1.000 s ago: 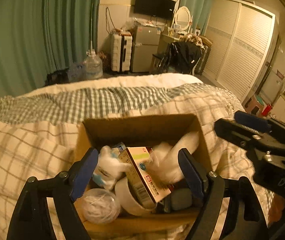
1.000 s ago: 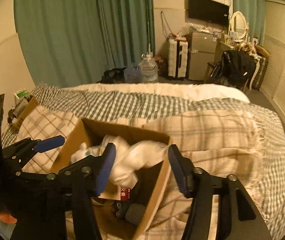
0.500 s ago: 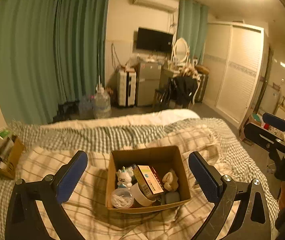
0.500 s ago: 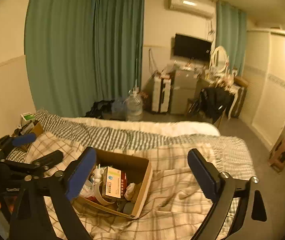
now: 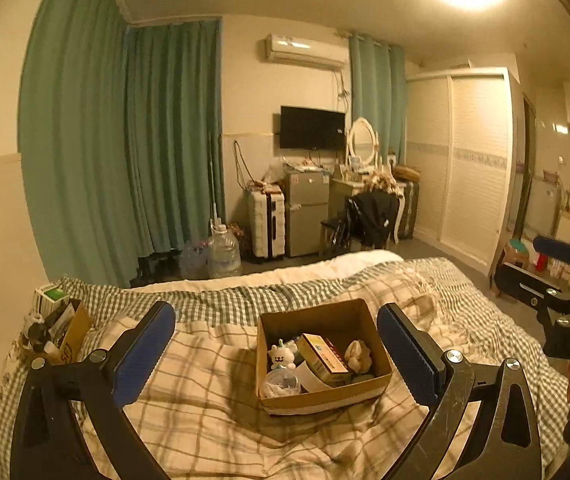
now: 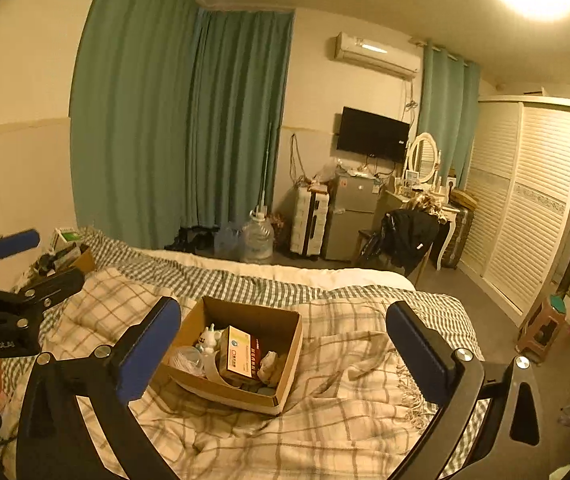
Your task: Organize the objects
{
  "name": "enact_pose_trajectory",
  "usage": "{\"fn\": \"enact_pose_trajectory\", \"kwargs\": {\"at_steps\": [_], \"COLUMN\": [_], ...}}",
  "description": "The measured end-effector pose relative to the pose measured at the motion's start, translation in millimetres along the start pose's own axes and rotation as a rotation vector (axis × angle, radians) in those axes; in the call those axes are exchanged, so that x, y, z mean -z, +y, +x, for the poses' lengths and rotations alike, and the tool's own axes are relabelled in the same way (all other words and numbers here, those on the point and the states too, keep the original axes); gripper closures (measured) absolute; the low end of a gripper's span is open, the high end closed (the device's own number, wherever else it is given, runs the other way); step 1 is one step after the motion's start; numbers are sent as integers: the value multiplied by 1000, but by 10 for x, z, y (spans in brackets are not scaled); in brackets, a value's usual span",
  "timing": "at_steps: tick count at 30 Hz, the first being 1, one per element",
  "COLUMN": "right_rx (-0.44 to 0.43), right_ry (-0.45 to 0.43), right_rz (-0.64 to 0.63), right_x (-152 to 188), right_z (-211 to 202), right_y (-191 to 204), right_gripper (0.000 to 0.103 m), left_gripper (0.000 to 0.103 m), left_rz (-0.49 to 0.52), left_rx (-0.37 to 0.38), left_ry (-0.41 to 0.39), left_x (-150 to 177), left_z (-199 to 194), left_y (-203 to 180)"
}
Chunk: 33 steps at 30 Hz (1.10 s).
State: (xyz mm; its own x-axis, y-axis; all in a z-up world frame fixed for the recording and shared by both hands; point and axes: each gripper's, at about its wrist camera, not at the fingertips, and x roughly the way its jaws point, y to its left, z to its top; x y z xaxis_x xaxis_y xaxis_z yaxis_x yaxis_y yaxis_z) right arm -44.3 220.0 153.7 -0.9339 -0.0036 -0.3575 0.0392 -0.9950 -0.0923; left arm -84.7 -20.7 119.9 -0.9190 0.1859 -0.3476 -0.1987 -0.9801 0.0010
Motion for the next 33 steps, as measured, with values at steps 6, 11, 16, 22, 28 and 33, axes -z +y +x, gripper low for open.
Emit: {"fn": "enact_pose_trajectory", "kwargs": {"at_steps": [6,11,16,22,28,33], "right_rx": [-13,-62,10,0,13,19], "right_ry": [-72,-117,-67,-16,-21,-17], "right_rz": [61,109,80,63,59,57], "right_x": [272,624,1071,1316,1336,1322], "right_z": [-13,170,578,787,775,766], "right_y": [-61,-28,49,121,121,115], "right_gripper": [0,0,0,0,0,0], "left_gripper": [0,0,0,0,0,0], "left_rz": [-70,-62,-55,-51,-43,-43], "left_rx": [-48,-69,-75,-111,-115,-121], "left_ry": [-95,-116,-71,-20,-27,-10], "left_x": [301,621,998,1257,1266,1276], "left_z": [-68,52,267,406,374,412], "left_y": [63,-33,-165,-182,-205,-204]}}
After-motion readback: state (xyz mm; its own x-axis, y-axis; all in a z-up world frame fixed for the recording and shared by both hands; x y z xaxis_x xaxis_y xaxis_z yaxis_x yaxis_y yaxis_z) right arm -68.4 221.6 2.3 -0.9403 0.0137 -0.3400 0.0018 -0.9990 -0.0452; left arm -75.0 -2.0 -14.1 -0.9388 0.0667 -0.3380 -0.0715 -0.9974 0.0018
